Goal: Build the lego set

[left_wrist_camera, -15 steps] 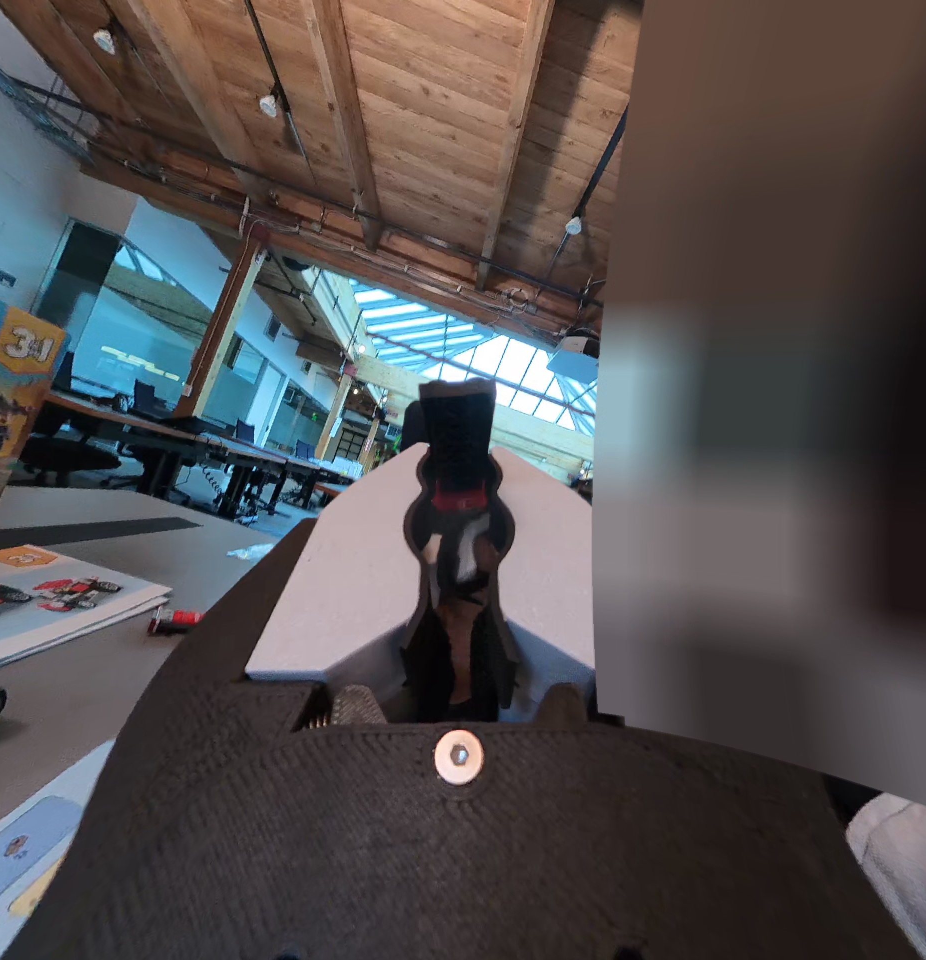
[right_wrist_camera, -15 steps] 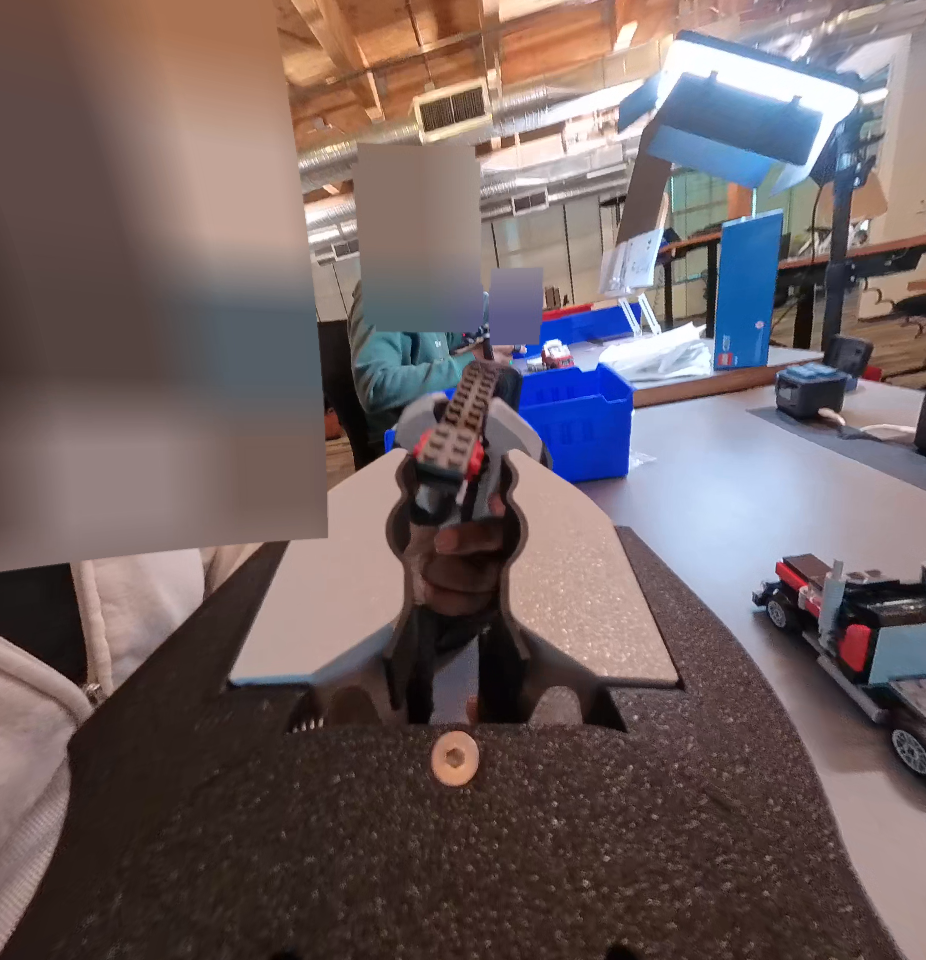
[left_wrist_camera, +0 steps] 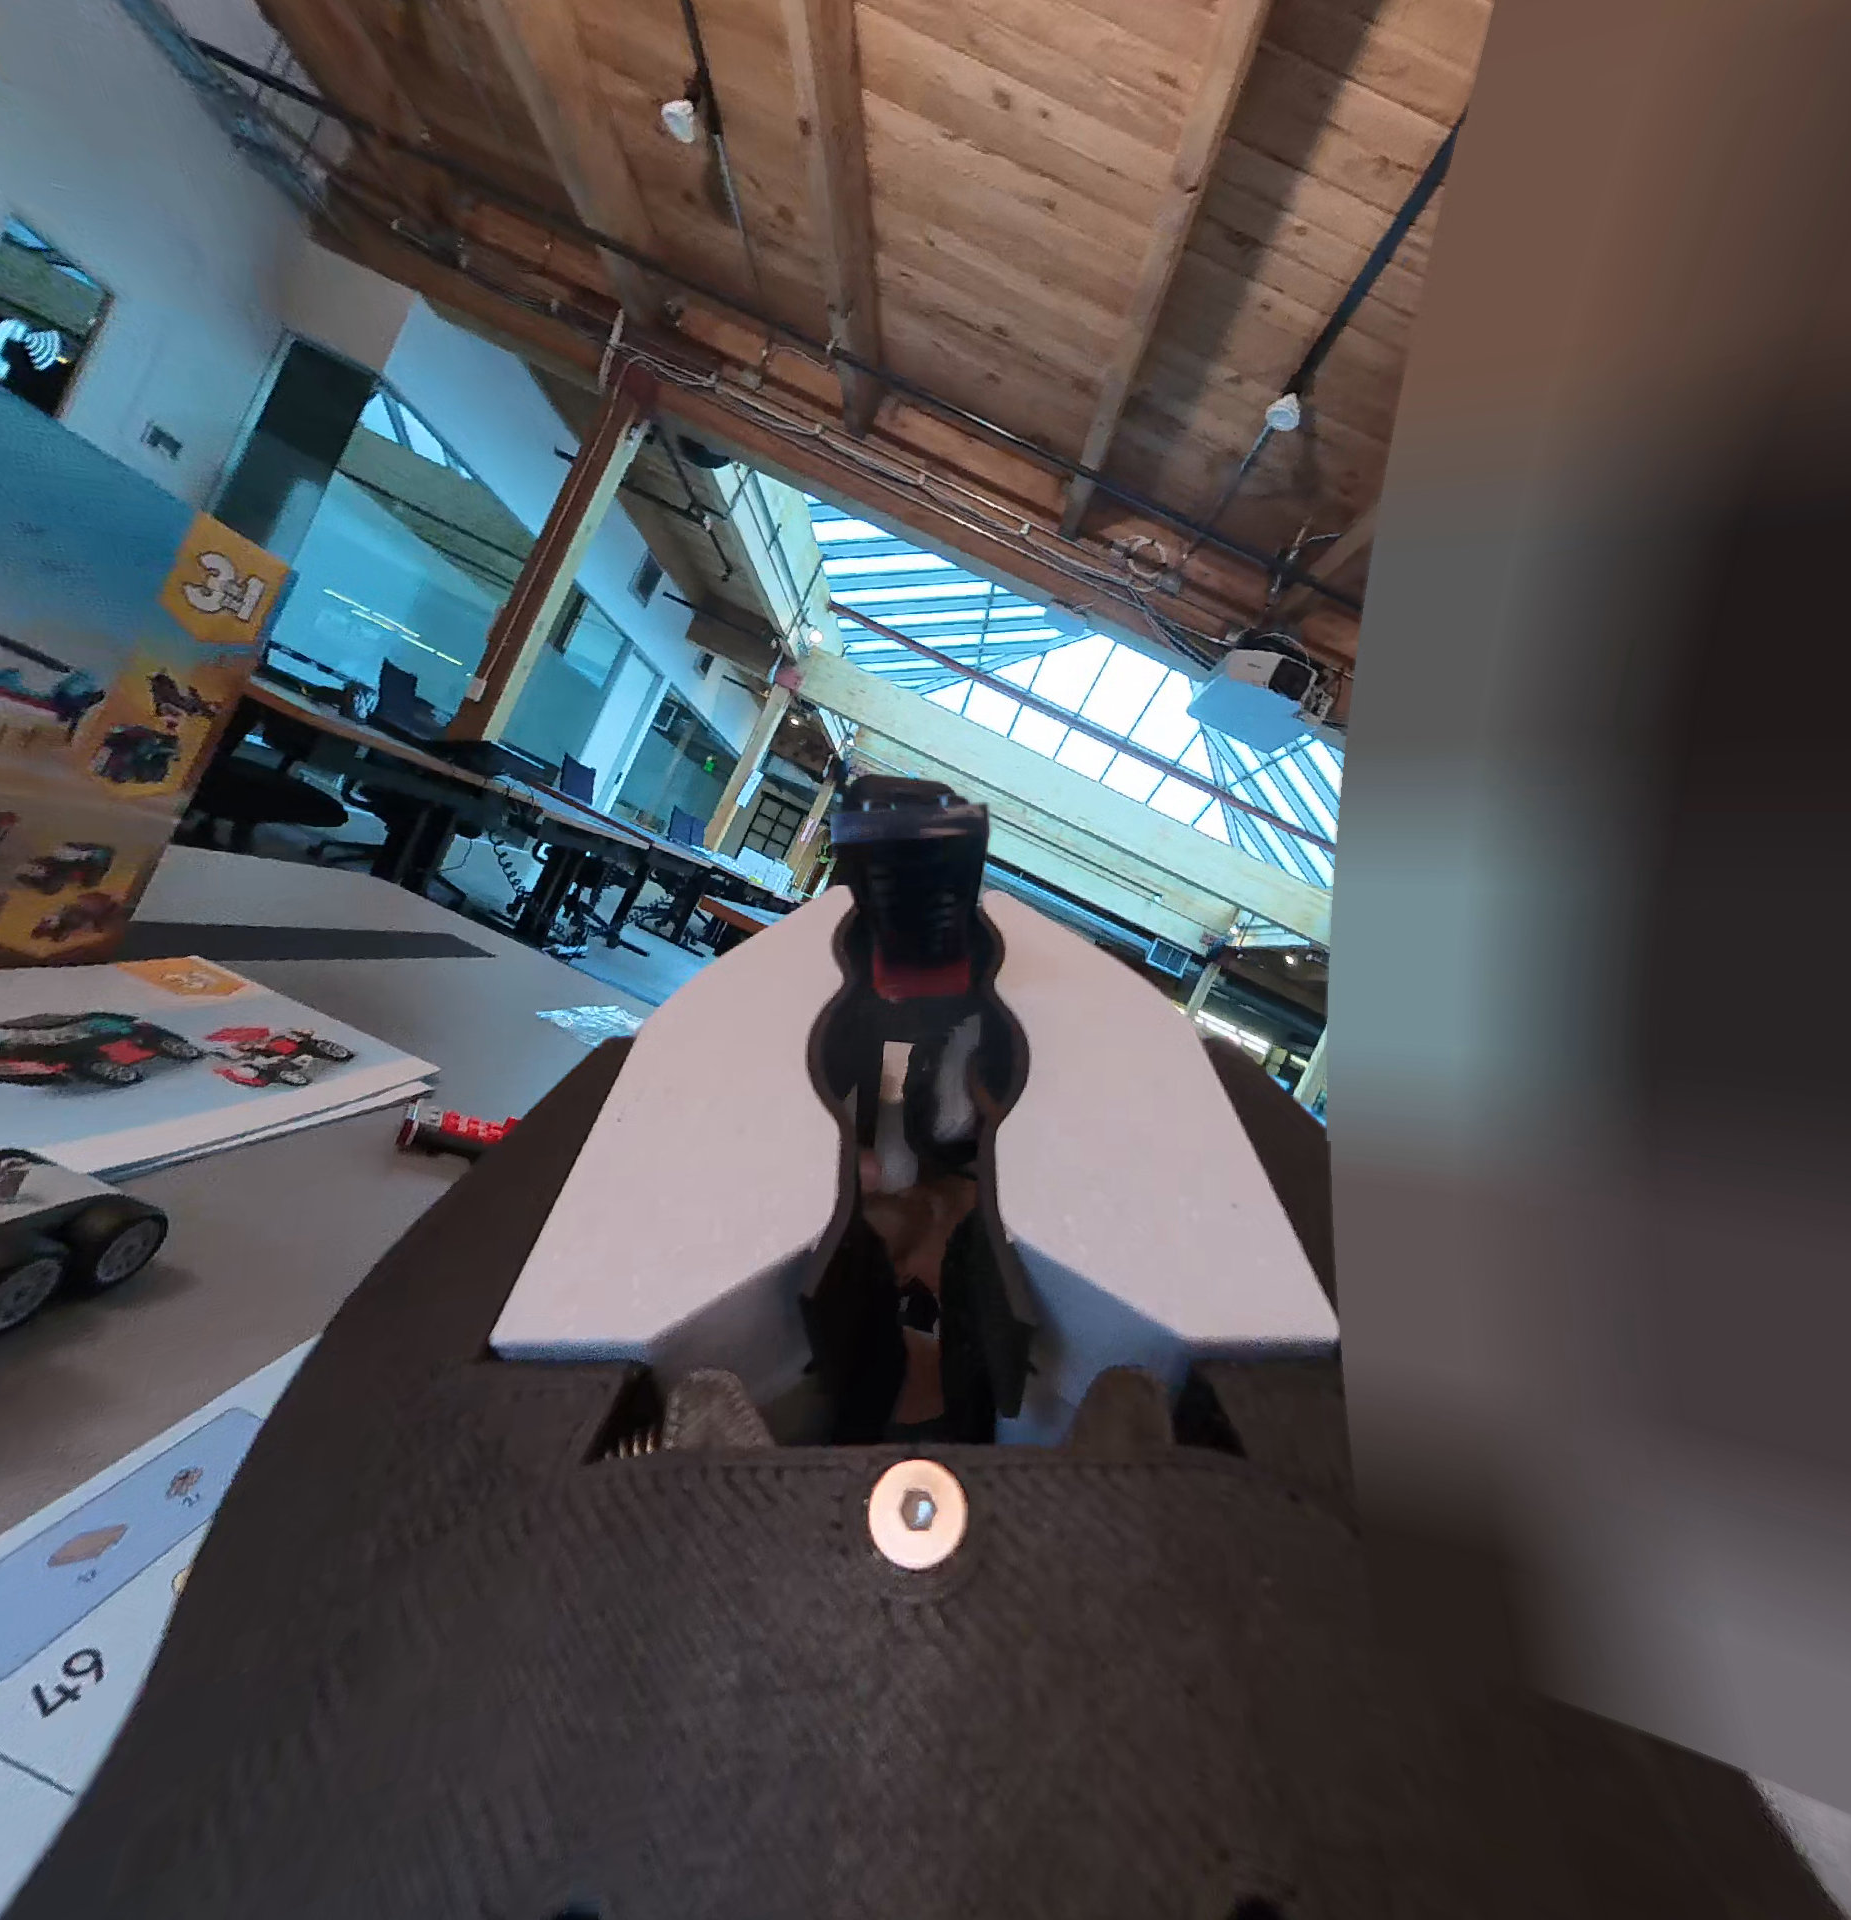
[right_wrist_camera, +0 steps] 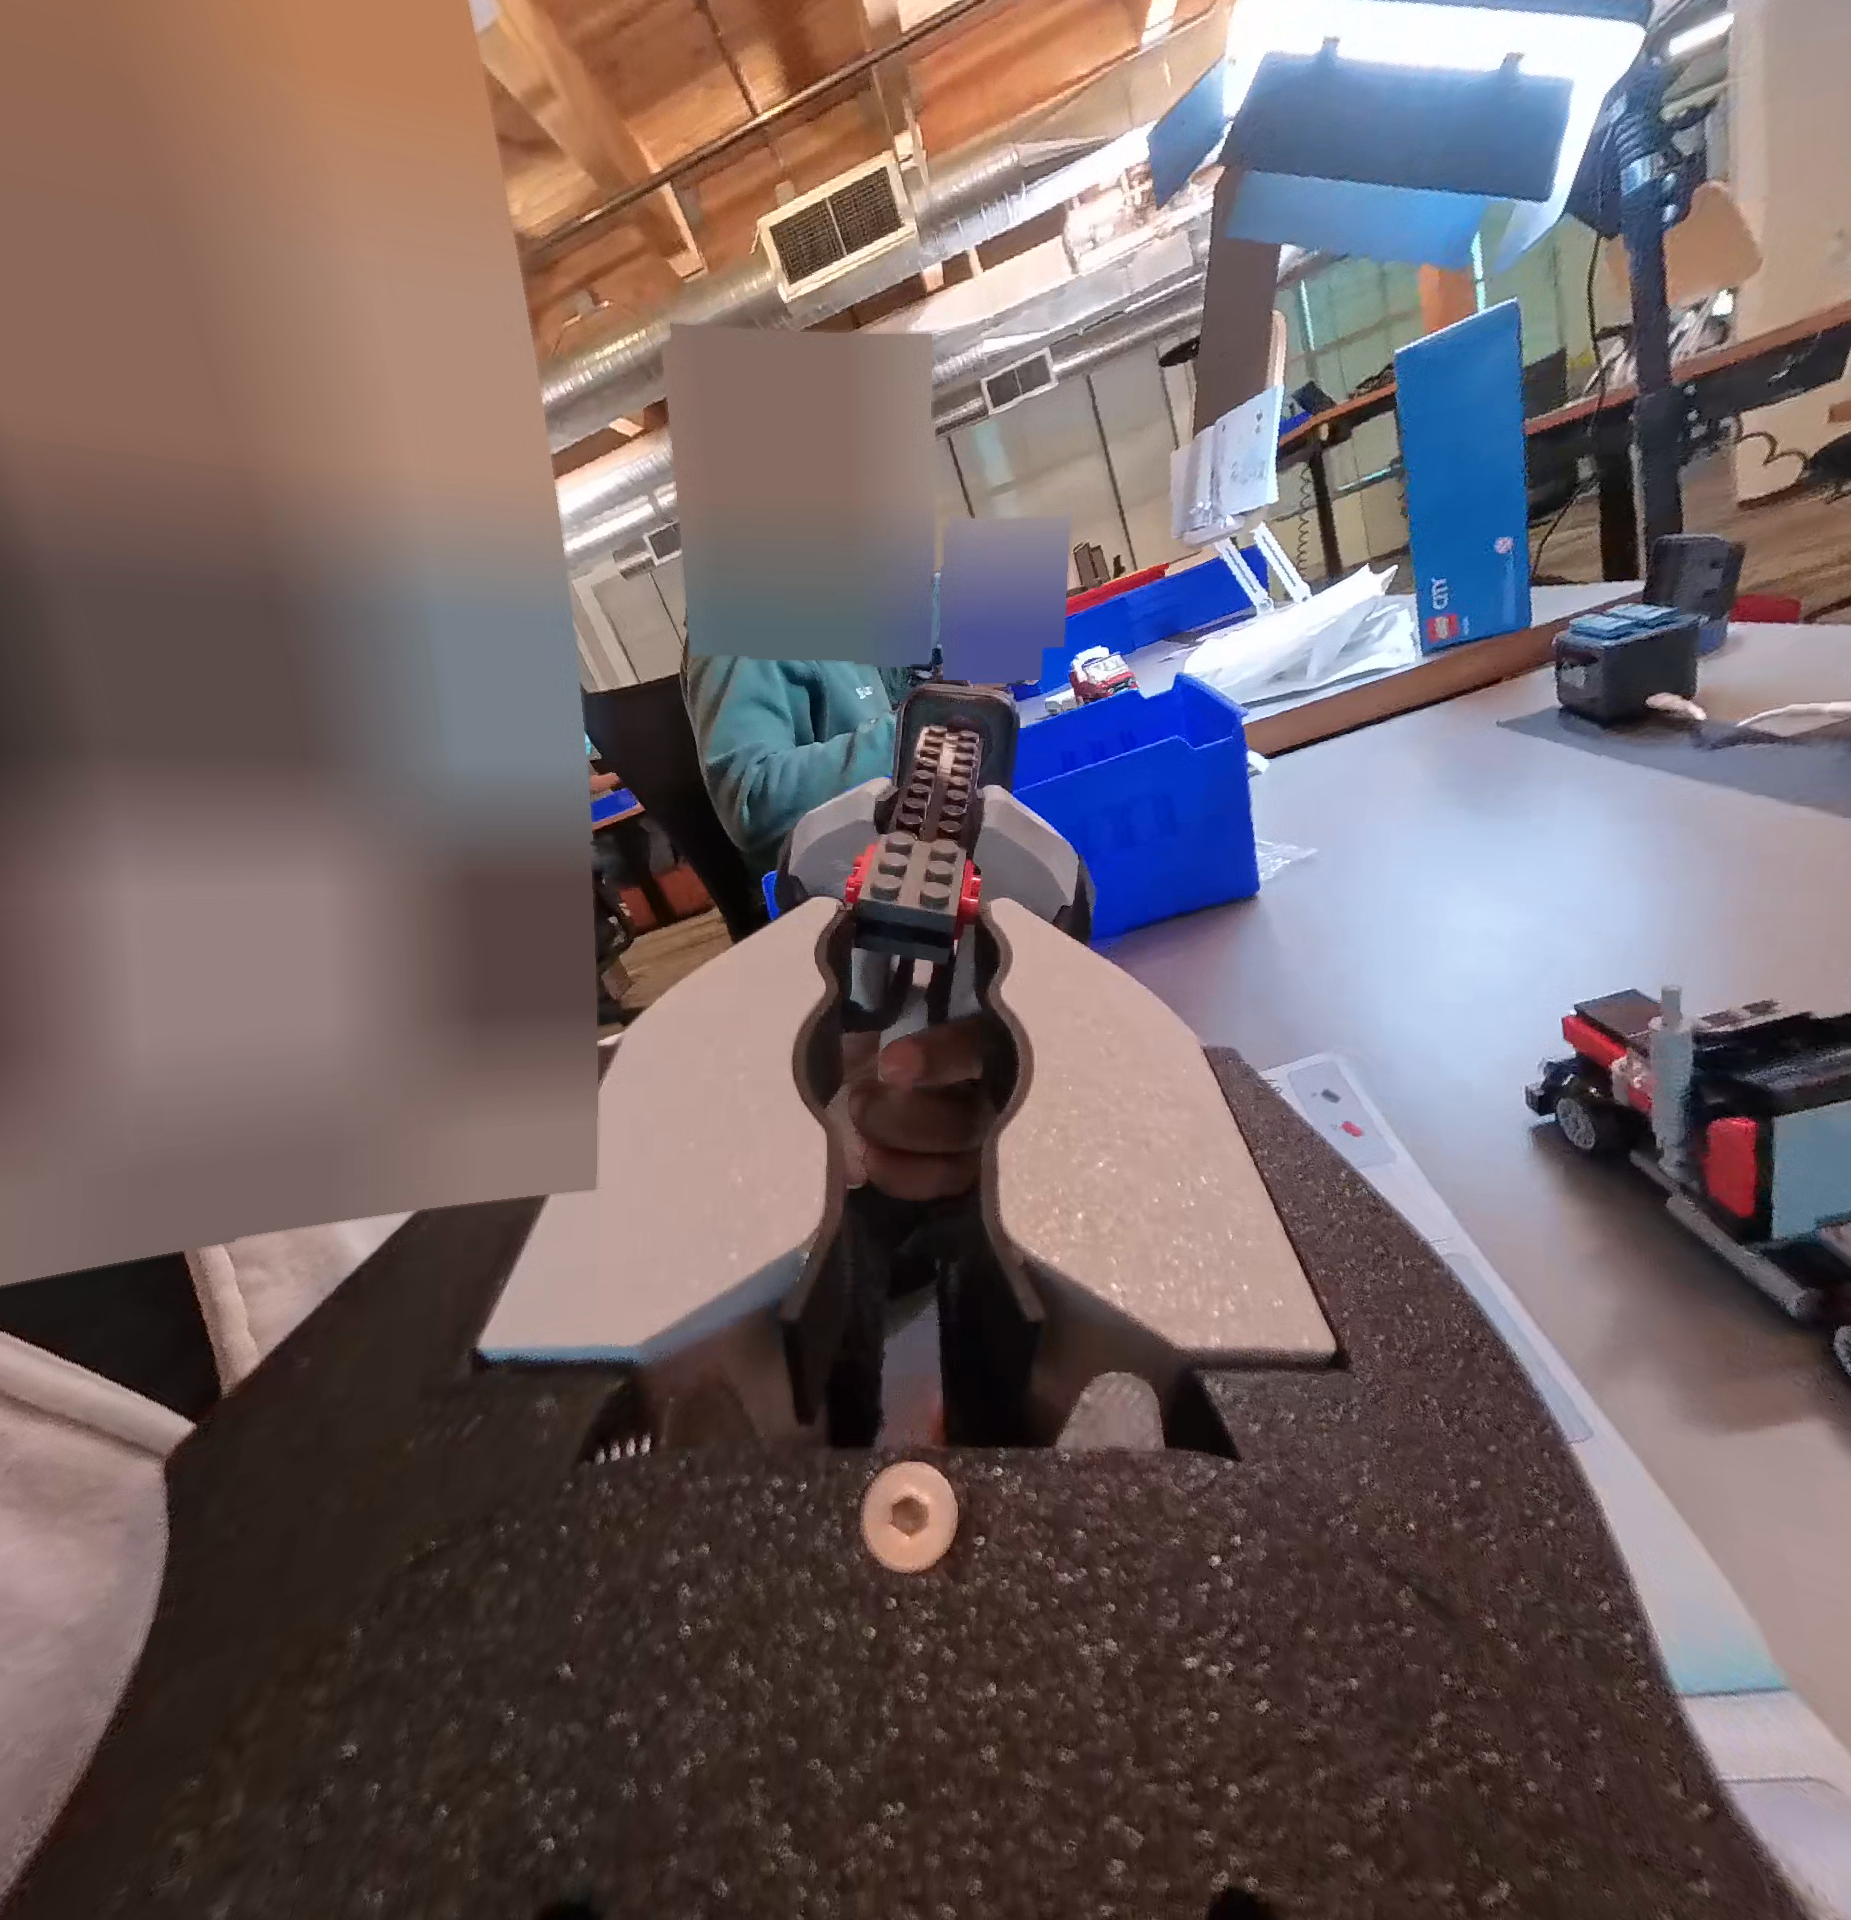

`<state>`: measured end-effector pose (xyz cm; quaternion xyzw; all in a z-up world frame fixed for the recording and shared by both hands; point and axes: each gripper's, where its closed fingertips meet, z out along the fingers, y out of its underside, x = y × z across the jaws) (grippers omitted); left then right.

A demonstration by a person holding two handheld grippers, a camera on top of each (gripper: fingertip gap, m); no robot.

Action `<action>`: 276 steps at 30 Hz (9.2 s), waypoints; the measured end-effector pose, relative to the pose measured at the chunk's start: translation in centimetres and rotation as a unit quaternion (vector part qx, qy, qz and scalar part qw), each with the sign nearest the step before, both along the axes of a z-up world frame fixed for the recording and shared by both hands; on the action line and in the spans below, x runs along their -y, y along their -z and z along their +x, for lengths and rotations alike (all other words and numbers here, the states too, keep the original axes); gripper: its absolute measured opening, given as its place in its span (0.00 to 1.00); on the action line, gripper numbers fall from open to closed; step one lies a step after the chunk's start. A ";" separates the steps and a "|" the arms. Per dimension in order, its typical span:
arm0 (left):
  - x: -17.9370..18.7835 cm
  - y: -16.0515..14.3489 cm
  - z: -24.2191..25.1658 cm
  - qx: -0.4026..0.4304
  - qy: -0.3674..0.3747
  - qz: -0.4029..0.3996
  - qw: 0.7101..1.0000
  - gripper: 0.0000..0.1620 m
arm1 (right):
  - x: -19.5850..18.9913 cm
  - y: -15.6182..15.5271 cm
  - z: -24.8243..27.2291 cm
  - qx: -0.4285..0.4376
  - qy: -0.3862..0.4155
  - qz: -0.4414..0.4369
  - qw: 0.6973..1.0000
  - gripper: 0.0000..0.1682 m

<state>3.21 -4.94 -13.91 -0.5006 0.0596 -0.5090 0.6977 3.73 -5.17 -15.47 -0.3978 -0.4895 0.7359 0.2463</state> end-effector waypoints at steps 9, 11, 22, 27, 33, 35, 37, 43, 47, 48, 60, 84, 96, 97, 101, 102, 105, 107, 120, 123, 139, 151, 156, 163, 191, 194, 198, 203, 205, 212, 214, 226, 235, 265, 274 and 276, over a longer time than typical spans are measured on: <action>-1.3 1.3 -1.5 0.146 0.038 -0.092 0.984 0.11 | -1.9 0.7 -0.8 -0.056 0.237 0.427 0.871 0.23; -1.6 1.9 -0.7 0.143 0.056 -0.115 0.981 0.11 | -1.3 1.1 -1.0 -0.057 0.225 0.442 0.867 0.09; -3.9 5.6 -5.3 -0.343 -0.240 -0.149 0.896 0.49 | -5.7 1.8 -0.2 0.068 0.016 -0.256 0.964 0.07; -4.6 9.0 -7.6 -0.678 -0.304 -0.148 0.653 0.47 | -6.8 3.2 -0.1 0.103 0.043 -0.267 0.957 0.07; -5.2 10.4 -7.0 -0.713 -0.287 -0.159 0.620 0.42 | -7.3 3.3 0.2 0.112 0.065 -0.249 0.960 0.07; -5.2 10.2 -7.0 -0.712 -0.291 -0.154 0.620 0.42 | -7.3 3.8 0.0 0.124 0.062 -0.248 0.959 0.07; -5.2 10.0 -7.1 -0.708 -0.295 -0.151 0.623 0.42 | -7.2 4.4 0.0 0.141 0.055 -0.242 0.959 0.07; -5.5 9.3 -7.1 -0.724 -0.308 -0.120 0.605 0.42 | -7.9 6.1 0.3 0.184 0.059 -0.201 0.960 0.07; -5.8 9.3 -5.1 -0.757 -0.264 -0.043 0.596 0.36 | -7.2 6.9 0.3 0.208 0.041 -0.179 0.961 0.08; -5.7 9.6 -4.3 -0.765 -0.239 -0.021 0.597 0.32 | -6.9 7.1 0.3 0.215 0.031 -0.176 0.960 0.08; -4.9 12.0 -2.7 -0.758 -0.128 0.014 0.640 0.11 | -4.9 8.3 0.2 0.252 -0.028 -0.165 0.953 0.07; -4.1 10.3 -3.6 -0.687 -0.147 0.033 0.711 0.11 | -4.0 6.0 -1.2 0.162 0.045 -0.029 0.985 0.08; -1.7 5.4 -13.1 -0.515 -0.244 -0.123 0.812 0.23 | -3.5 8.8 -1.6 0.259 0.009 -0.083 0.962 0.07; -1.6 5.4 -13.1 -0.506 -0.238 -0.128 0.819 0.23 | -3.4 9.0 -1.6 0.266 0.006 -0.081 0.960 0.07; -0.5 5.9 -10.6 -0.506 -0.153 -0.106 0.842 0.23 | -3.5 9.0 -1.8 0.269 0.005 -0.091 0.959 0.07; -0.3 6.3 -9.8 -0.514 -0.130 -0.096 0.843 0.23 | -3.6 8.9 -1.9 0.265 0.005 -0.099 0.959 0.07; -0.1 7.8 -8.0 -0.551 -0.086 -0.083 0.826 0.24 | -3.9 8.5 -2.2 0.255 0.009 -0.117 0.960 0.07; -0.3 8.5 -7.1 -0.581 -0.078 -0.068 0.808 0.25 | -3.9 8.1 -2.4 0.247 0.008 -0.128 0.960 0.07; -0.1 2.9 -13.8 -0.453 -0.247 -0.056 0.855 0.21 | -7.0 4.8 -2.8 0.178 0.056 -0.159 0.969 0.07; -0.8 4.7 -10.4 -0.499 -0.187 -0.040 0.845 0.22 | -6.4 5.4 -3.0 0.186 0.045 -0.166 0.967 0.07; -3.4 10.4 -5.0 -0.659 -0.160 -0.009 0.735 0.12 | -4.1 6.9 -3.6 0.217 0.005 -0.140 0.966 0.07; -3.1 9.6 -5.6 -0.633 -0.167 0.002 0.756 0.11 | -5.1 4.7 -2.8 0.133 0.024 -0.093 0.986 0.14; -3.1 9.3 -5.6 -0.632 -0.174 0.011 0.755 0.11 | -5.0 4.7 -2.7 0.129 0.029 -0.072 0.989 0.17; -3.1 9.1 -5.1 -0.665 -0.194 0.058 0.719 0.11 | -3.2 5.0 -2.9 0.112 0.023 0.035 0.993 0.08; -3.6 3.3 -3.7 0.077 0.117 -0.233 0.962 0.14 | -2.2 2.3 -2.9 -0.113 0.298 0.750 0.579 0.08; -3.7 3.8 -3.5 0.078 0.115 -0.239 0.961 0.07 | -1.7 2.3 -3.0 -0.116 0.290 0.757 0.574 0.08; -3.4 3.8 -3.7 0.089 0.132 -0.237 0.958 0.06 | -0.7 3.4 -3.3 -0.122 0.250 0.763 0.584 0.11; -2.9 3.9 -4.7 0.095 0.154 -0.239 0.954 0.03 | 0.3 3.7 -2.7 -0.097 0.181 0.649 0.732 0.27; -2.6 3.8 -5.1 0.104 0.168 -0.235 0.952 0.03 | 0.0 2.9 -2.3 -0.075 0.145 0.537 0.828 0.29; -0.4 3.4 -3.4 0.041 0.251 -0.211 0.944 0.03 | -3.9 -0.7 -3.8 0.101 -0.022 -0.038 0.994 0.25; 0.2 3.5 -2.5 0.015 0.270 -0.209 0.940 0.03 | -3.1 -0.1 -4.5 0.143 -0.073 -0.075 0.984 0.25; -2.2 4.7 -3.9 -0.081 0.115 -0.210 0.968 0.23 | -7.3 -0.2 -5.6 0.096 0.090 -0.136 0.982 0.03; -4.4 2.8 -4.2 -0.421 -0.290 -0.010 0.859 0.35 | -11.9 -3.0 -2.3 -0.049 0.225 -0.307 0.924 0.03; 0.0 11.9 -6.2 -0.530 0.022 -0.135 0.837 0.15 | -8.1 4.7 0.1 0.141 0.164 0.187 0.958 0.27; 0.8 15.7 -6.4 -0.565 0.083 -0.199 0.796 0.15 | -4.7 10.3 -0.4 0.230 0.061 0.255 0.937 0.27; 0.7 16.0 -6.6 -0.566 0.080 -0.208 0.794 0.17 | -4.7 10.6 -0.4 0.236 0.058 0.251 0.937 0.26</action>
